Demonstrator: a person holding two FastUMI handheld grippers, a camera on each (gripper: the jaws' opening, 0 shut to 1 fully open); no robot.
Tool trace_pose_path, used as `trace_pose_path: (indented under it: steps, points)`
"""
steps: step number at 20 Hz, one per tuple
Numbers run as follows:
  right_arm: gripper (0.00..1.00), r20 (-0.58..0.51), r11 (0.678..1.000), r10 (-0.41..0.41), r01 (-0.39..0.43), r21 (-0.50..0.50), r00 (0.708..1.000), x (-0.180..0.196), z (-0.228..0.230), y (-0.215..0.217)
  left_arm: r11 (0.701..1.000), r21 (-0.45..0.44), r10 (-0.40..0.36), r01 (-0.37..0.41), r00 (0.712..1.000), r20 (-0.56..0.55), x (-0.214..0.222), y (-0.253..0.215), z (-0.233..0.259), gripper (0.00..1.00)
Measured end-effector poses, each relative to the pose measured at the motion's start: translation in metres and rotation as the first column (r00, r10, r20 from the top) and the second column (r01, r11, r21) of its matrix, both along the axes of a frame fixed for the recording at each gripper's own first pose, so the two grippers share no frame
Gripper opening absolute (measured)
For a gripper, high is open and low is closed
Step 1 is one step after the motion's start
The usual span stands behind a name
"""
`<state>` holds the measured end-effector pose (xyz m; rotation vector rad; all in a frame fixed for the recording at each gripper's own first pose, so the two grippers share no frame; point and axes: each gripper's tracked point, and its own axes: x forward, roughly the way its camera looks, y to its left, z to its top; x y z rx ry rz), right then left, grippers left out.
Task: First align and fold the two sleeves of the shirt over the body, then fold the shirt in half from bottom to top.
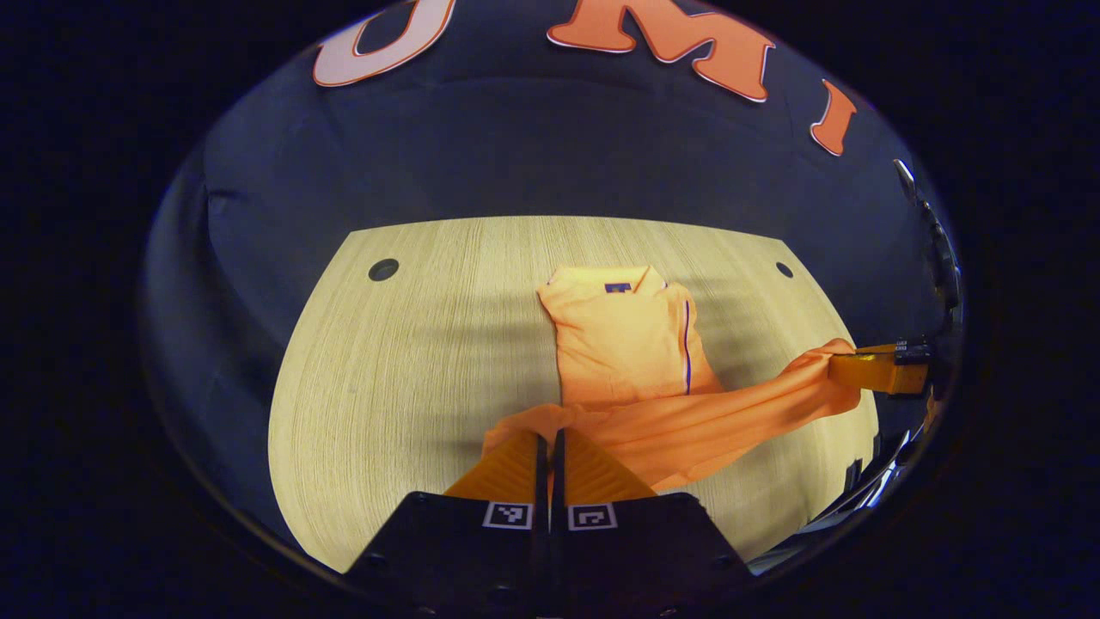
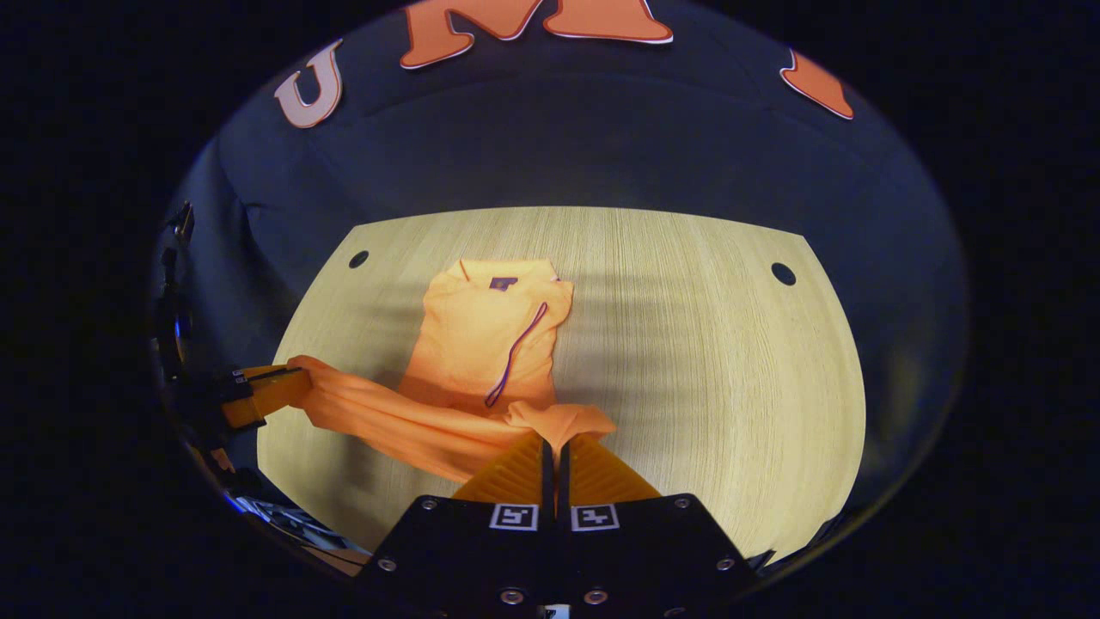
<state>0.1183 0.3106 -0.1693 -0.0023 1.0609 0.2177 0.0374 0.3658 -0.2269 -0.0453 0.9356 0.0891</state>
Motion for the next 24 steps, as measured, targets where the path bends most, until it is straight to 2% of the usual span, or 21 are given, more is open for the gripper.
trace_pose_path:
  steps: [1, 7, 12, 15, 18, 21, 24]
  points:
    - [0.00, 0.007, 1.000, -0.002, 0.002, -0.002, 1.000, 0.009, 0.002, 0.000, 1.000, -0.004, 0.006, -0.006, 1.000, 0.007, 0.012, 0.003, 0.002, 0.00]
    - [0.00, 0.023, 1.000, -0.019, 0.020, -0.006, 1.000, 0.071, -0.015, 0.008, 0.999, 0.042, -0.014, 0.012, 0.999, 0.043, 0.086, 0.019, -0.004, 0.01]
    - [0.00, 0.026, 0.999, -0.045, 0.045, -0.018, 0.999, 0.119, -0.045, 0.011, 0.997, 0.067, -0.028, 0.026, 0.999, 0.036, 0.133, 0.027, -0.029, 0.01]
    - [0.00, 0.017, 0.998, -0.069, 0.069, -0.008, 0.998, 0.137, -0.063, 0.014, 0.997, 0.075, -0.022, 0.019, 0.999, 0.041, 0.155, 0.035, -0.043, 0.01]
    - [0.00, 0.034, 0.997, -0.046, 0.048, -0.057, 0.998, 0.151, -0.081, 0.012, 0.998, 0.064, -0.003, 0.001, 0.999, 0.034, 0.173, 0.038, -0.054, 0.01]
    - [0.00, 0.065, 0.997, -0.020, 0.025, -0.076, 0.998, 0.158, -0.081, 0.015, 0.995, 0.104, -0.007, 0.005, 1.000, 0.020, 0.182, 0.041, -0.069, 0.01]
    - [0.02, 0.048, 0.994, -0.033, 0.037, -0.098, 0.998, 0.156, -0.080, 0.010, 0.994, 0.105, 0.005, -0.008, 1.000, 0.030, 0.185, 0.043, -0.075, 0.05]
